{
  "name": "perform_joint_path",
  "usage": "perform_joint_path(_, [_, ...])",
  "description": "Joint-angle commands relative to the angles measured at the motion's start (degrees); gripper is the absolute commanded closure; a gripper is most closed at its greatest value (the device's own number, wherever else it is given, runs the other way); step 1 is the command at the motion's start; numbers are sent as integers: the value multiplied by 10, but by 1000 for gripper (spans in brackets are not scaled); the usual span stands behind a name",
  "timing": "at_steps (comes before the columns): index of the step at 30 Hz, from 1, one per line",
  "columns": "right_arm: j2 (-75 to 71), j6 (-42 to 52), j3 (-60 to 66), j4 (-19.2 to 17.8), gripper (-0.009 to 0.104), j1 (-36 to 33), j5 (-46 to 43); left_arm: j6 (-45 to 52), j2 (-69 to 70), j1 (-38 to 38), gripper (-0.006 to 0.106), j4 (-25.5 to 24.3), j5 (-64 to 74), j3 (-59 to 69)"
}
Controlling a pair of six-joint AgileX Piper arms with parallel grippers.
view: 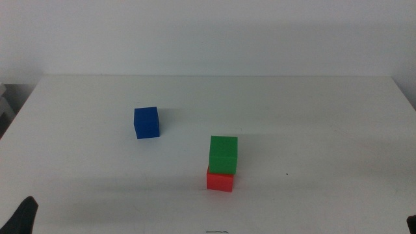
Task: Stack red cubes first, then green, then blue cubes in a specific spot.
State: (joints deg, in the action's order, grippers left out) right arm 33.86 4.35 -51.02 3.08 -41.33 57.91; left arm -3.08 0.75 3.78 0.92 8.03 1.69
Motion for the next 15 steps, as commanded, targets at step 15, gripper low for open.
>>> perform_joint_path(15, [2, 5, -13, -4, 32, 3, -32, -1, -421, 1, 9, 3, 432, -505])
